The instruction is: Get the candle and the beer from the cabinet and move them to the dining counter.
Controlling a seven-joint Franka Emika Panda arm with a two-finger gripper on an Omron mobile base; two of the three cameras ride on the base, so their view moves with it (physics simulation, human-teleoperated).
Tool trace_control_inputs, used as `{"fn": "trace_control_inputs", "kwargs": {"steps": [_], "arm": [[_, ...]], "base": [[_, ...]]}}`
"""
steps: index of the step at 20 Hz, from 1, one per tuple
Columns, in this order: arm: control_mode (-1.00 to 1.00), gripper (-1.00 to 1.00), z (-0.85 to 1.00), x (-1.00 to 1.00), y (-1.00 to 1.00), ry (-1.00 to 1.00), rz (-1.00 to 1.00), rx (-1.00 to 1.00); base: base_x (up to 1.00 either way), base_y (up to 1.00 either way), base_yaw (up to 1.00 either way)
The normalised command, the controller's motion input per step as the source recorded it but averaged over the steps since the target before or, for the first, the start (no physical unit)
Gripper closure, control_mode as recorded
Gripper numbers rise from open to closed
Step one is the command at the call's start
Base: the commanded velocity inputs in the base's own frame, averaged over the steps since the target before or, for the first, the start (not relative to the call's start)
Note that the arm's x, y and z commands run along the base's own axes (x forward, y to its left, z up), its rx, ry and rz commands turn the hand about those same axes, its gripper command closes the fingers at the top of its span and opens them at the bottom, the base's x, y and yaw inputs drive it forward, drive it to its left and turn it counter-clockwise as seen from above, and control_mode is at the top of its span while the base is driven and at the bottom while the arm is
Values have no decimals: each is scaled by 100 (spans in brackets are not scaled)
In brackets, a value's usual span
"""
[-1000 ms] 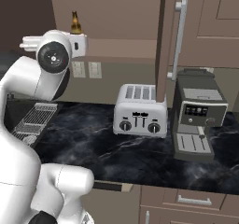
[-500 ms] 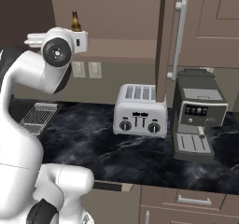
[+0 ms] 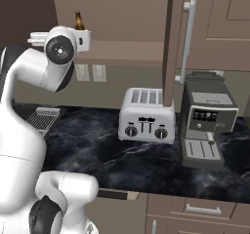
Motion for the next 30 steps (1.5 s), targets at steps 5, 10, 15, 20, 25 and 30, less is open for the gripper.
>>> {"fn": "trace_control_inputs", "kwargs": {"steps": [5, 10, 15, 20, 25, 30], "arm": [[-100, -100, 0, 42, 4, 0, 0, 0], [-100, -100, 1, 46, 3, 0, 0, 0], [-100, -100, 0, 41, 1, 0, 0, 0], [-100, -100, 0, 30, 1, 0, 0, 0], [-100, -100, 0, 30, 0, 0, 0, 0], [-100, -100, 1, 32, 0, 0, 0, 0]], "base": [[0, 0, 0], [0, 0, 0], [0, 0, 0], [0, 0, 0], [0, 0, 0], [0, 0, 0]]}}
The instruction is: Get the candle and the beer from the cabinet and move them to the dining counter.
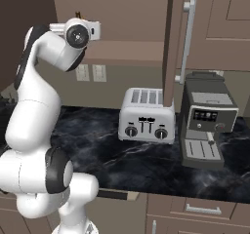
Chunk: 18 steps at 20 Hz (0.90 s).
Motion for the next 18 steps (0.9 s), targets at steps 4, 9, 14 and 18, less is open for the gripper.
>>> {"fn": "trace_control_inputs", "kwargs": {"steps": [4, 9, 14, 18], "arm": [[-100, -100, 0, 22, 0, 0, 0, 0], [-100, -100, 0, 19, 0, 0, 0, 0], [-100, -100, 0, 21, 0, 0, 0, 0], [-100, -100, 0, 19, 0, 0, 0, 0]], "base": [[0, 0, 0], [0, 0, 0], [0, 0, 0], [0, 0, 0]]}}
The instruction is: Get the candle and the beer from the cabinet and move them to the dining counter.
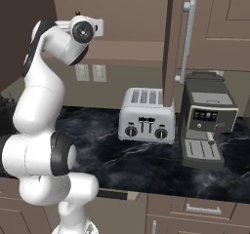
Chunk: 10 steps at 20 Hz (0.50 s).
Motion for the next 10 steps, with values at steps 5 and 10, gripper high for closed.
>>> {"fn": "trace_control_inputs", "kwargs": {"steps": [5, 10], "arm": [[-100, -100, 0, 25, 2, 0, 0, 0], [-100, -100, 0, 27, 6, 0, 0, 0]], "base": [[0, 0, 0], [0, 0, 0]]}}
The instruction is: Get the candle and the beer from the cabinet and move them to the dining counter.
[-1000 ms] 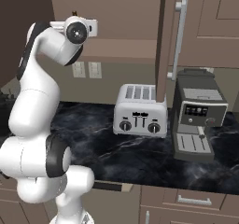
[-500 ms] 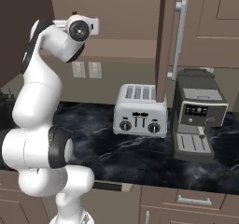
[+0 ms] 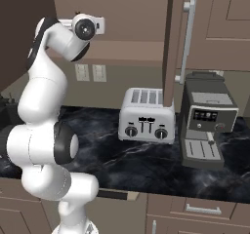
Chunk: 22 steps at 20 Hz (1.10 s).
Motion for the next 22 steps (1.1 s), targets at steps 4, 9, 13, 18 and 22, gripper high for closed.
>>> {"fn": "trace_control_inputs", "kwargs": {"steps": [4, 9, 13, 18, 22], "arm": [[-100, -100, 0, 28, 9, 0, 0, 0], [-100, -100, 0, 23, 12, 0, 0, 0], [-100, -100, 0, 9, 16, 0, 0, 0], [-100, -100, 0, 4, 19, 0, 0, 0], [-100, -100, 0, 4, 11, 0, 0, 0]], "base": [[0, 0, 0], [0, 0, 0], [0, 0, 0], [0, 0, 0], [0, 0, 0]]}}
